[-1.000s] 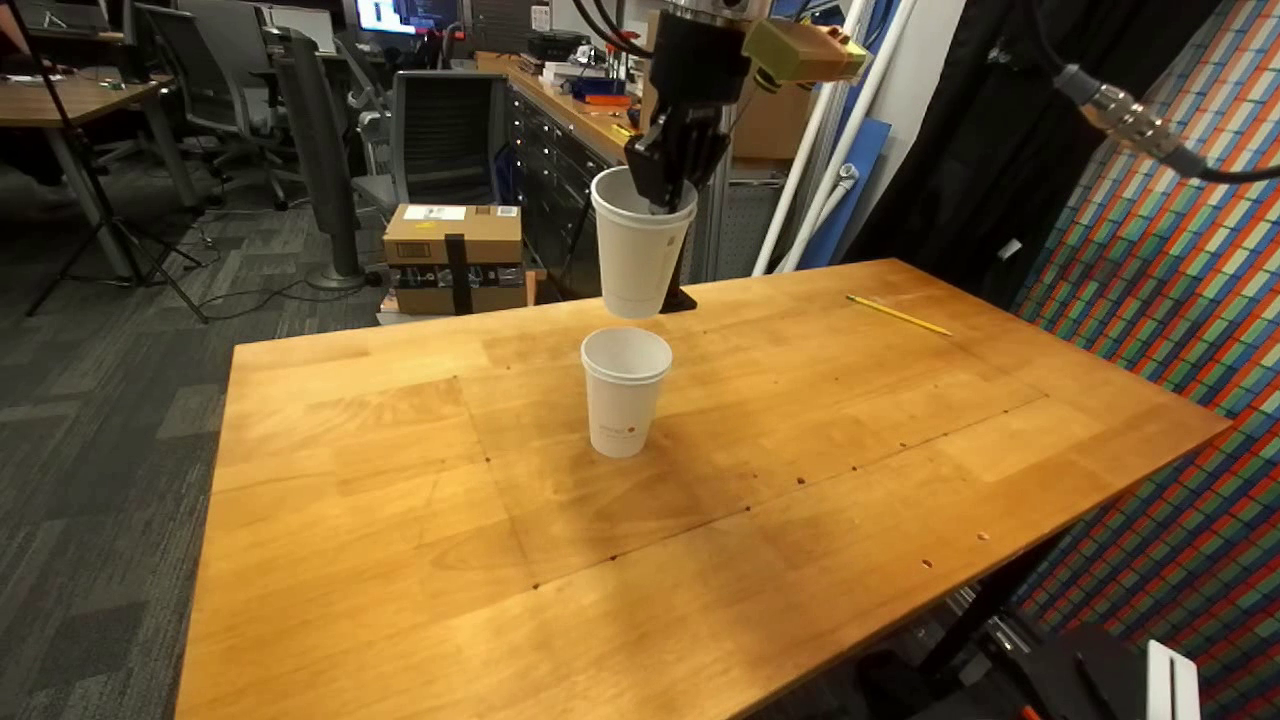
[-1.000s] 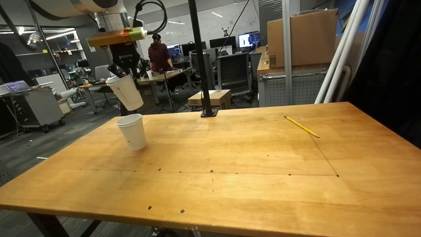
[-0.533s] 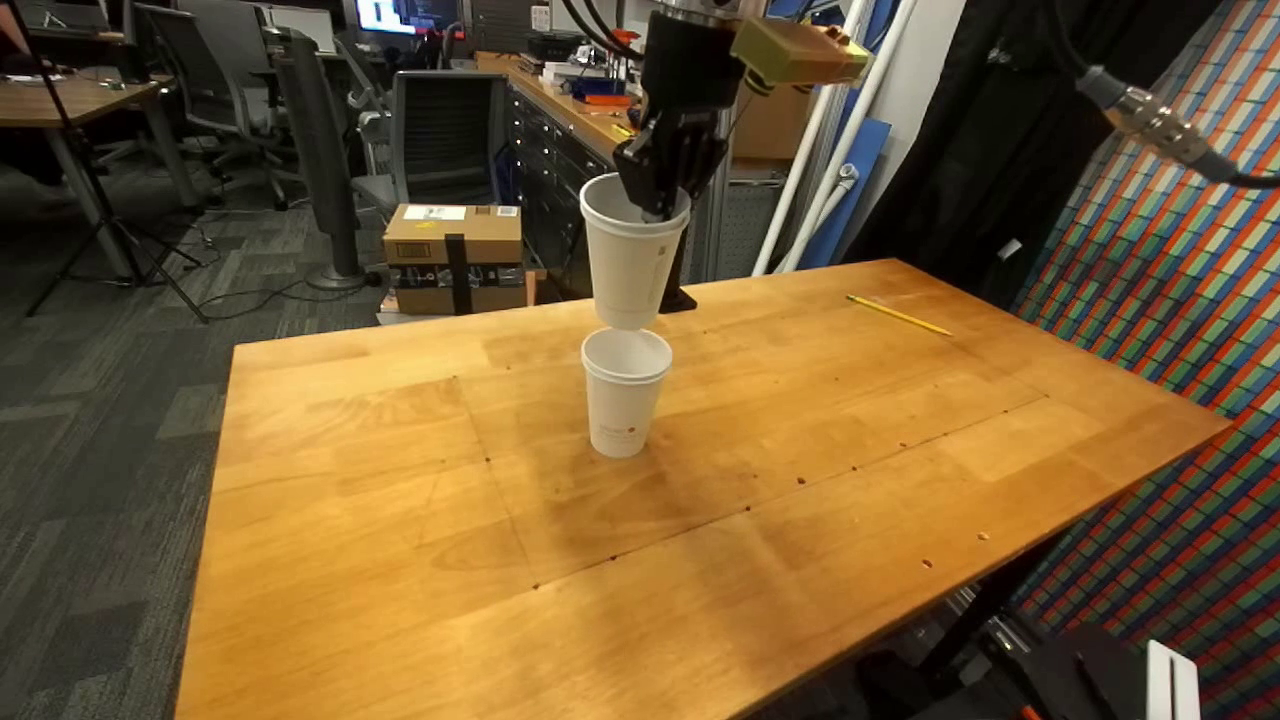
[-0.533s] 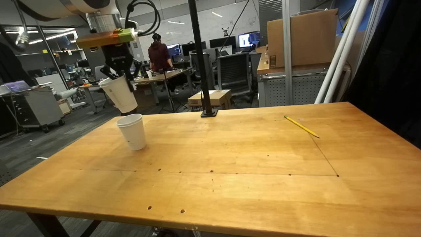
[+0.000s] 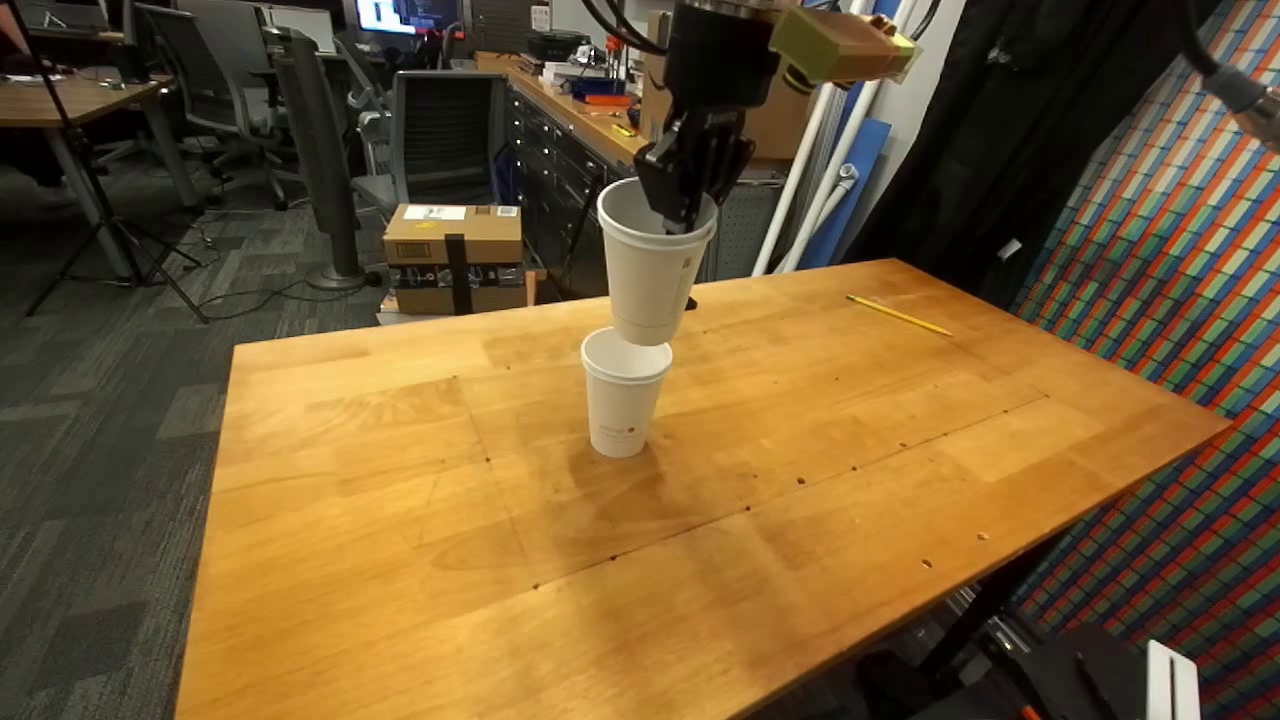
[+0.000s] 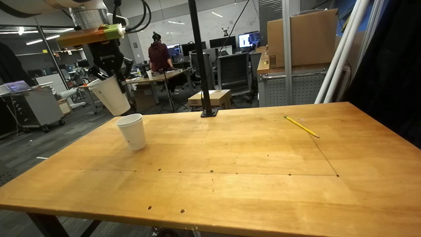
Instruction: Put the white cup in the other cup on the table
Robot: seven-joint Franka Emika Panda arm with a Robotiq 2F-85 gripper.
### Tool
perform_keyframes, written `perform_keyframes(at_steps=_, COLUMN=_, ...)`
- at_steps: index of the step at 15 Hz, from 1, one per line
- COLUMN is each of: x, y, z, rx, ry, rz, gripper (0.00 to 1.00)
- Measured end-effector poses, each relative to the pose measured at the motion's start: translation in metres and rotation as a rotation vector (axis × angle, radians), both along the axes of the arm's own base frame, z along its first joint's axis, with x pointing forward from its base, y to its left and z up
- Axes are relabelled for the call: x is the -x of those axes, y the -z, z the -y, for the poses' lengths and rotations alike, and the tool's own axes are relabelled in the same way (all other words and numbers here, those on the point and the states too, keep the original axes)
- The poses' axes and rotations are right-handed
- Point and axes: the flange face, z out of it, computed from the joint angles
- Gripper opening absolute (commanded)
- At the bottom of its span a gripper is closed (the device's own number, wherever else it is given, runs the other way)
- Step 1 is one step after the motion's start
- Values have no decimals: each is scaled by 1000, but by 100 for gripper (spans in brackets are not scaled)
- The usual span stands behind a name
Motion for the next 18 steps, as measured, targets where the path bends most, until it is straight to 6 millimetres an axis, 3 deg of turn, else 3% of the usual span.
perform_keyframes(at_steps=10, x=10, y=19, z=-22, rx=-24, ry=-47, rz=-9, gripper=0)
perform_keyframes(at_steps=18, x=-22, y=32, z=-19, rx=-77, ry=-49, rz=-19, gripper=0)
